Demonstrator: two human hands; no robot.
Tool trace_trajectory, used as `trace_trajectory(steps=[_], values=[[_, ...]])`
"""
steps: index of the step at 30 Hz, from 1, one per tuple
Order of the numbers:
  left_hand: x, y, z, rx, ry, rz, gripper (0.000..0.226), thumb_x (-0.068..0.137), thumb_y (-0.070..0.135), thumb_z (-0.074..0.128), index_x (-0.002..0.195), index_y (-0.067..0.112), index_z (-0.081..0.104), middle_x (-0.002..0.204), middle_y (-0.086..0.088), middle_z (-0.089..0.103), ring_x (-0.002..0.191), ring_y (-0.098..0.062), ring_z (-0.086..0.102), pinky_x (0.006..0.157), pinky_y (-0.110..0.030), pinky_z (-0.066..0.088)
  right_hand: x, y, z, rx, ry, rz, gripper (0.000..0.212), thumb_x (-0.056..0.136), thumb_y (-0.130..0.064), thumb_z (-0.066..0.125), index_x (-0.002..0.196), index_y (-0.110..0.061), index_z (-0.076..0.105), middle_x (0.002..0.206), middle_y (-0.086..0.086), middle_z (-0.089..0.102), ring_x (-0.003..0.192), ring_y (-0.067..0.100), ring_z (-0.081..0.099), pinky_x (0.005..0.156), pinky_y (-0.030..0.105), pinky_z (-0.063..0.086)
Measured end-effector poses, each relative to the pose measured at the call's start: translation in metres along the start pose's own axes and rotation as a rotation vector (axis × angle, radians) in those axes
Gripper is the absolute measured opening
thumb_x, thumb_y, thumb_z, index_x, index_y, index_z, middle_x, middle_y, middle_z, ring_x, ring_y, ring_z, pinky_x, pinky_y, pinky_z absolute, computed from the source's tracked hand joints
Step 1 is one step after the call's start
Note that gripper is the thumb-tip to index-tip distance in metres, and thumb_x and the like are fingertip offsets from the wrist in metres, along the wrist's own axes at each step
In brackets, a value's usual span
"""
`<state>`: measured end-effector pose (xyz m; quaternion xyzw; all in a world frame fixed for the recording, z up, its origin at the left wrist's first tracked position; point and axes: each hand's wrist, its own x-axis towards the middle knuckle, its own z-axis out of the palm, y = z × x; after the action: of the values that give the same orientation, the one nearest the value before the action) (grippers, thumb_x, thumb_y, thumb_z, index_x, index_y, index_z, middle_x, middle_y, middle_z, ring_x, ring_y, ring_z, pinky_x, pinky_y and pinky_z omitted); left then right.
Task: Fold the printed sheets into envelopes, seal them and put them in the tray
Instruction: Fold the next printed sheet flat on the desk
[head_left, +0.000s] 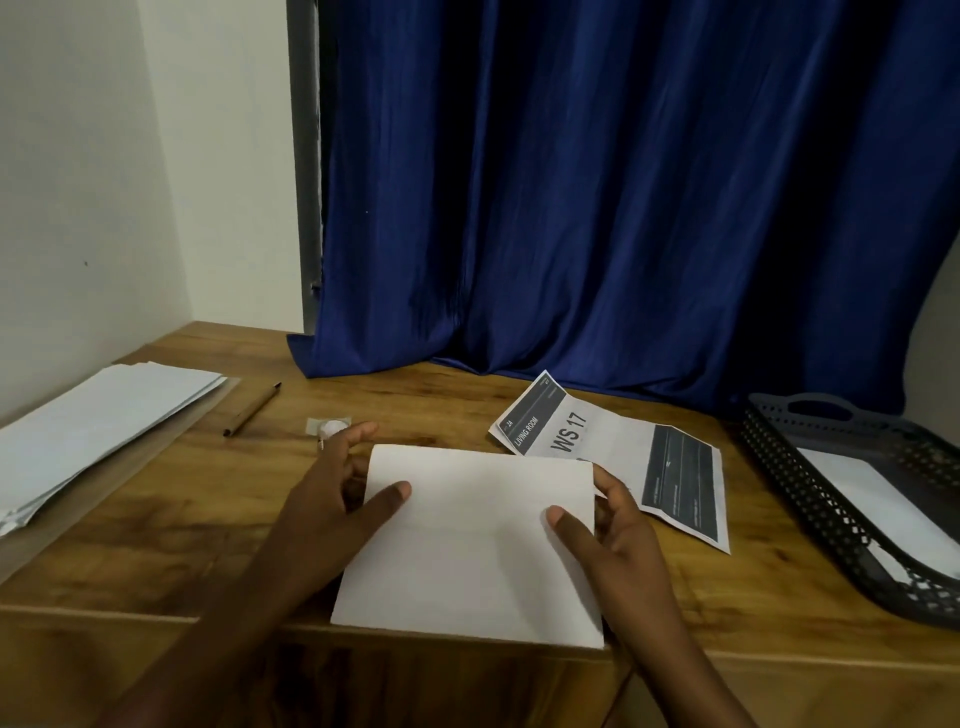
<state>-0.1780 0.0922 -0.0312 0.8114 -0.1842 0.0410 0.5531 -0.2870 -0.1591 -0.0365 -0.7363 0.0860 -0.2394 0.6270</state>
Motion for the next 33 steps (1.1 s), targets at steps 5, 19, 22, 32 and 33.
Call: trace_trajectory(steps=[5,19,22,32,33], values=[[-0.002,-0.012,0.007,0.118,-0.033,0.089,0.071,0.09,0.051,0.06,0.151,0.046,0.023,0.141,0.023,0.042,0.122,0.008,0.047,0.095,-0.013,0.041,0.0,0.01,0.002,-0.081,0.049,-0.018,0.078,0.087,-0.025,0.076,0.147,-0.05,0.033,0.142,-0.022,0.044,0.128,-0.01,0.043,0.091,0.002,0.038],[-0.009,-0.016,0.016,0.898,-0.59,0.434,0.071,0.094,0.072,0.004,0.157,0.042,-0.008,0.163,0.024,-0.017,0.144,0.01,-0.027,0.124,-0.04,-0.012,-0.015,0.002,0.033,-1.067,-0.592,-0.376,0.071,0.095,-0.074,0.013,0.157,-0.043,-0.001,0.147,-0.038,-0.036,0.129,-0.021,-0.04,0.117,0.025,-0.014],[-0.01,-0.014,0.018,0.915,-0.585,0.423,0.067,0.098,0.067,0.008,0.157,0.042,-0.011,0.163,0.024,-0.018,0.143,0.01,-0.027,0.124,-0.039,-0.013,-0.016,0.006,0.039,-1.144,-0.701,-0.3,0.086,0.089,-0.082,0.011,0.159,-0.034,-0.006,0.165,-0.017,-0.018,0.146,-0.003,-0.028,0.125,0.037,-0.011],[-0.011,-0.012,0.016,0.921,-0.587,0.391,0.068,0.097,0.07,0.008,0.155,0.045,-0.014,0.161,0.027,-0.023,0.143,0.01,-0.029,0.124,-0.037,-0.014,-0.014,0.014,0.005,-1.205,-0.545,-0.202,0.115,0.064,-0.104,0.011,0.157,-0.04,-0.011,0.164,-0.021,-0.02,0.147,0.0,-0.022,0.117,0.031,-0.016],[-0.011,-0.012,0.017,0.919,-0.582,0.385,0.067,0.097,0.07,0.009,0.155,0.046,-0.013,0.161,0.027,-0.022,0.143,0.01,-0.029,0.124,-0.037,-0.014,-0.014,0.015,0.002,-1.206,-0.53,-0.198,0.116,0.064,-0.104,0.01,0.158,-0.04,-0.01,0.164,-0.02,-0.018,0.147,0.0,-0.021,0.117,0.031,-0.015]])
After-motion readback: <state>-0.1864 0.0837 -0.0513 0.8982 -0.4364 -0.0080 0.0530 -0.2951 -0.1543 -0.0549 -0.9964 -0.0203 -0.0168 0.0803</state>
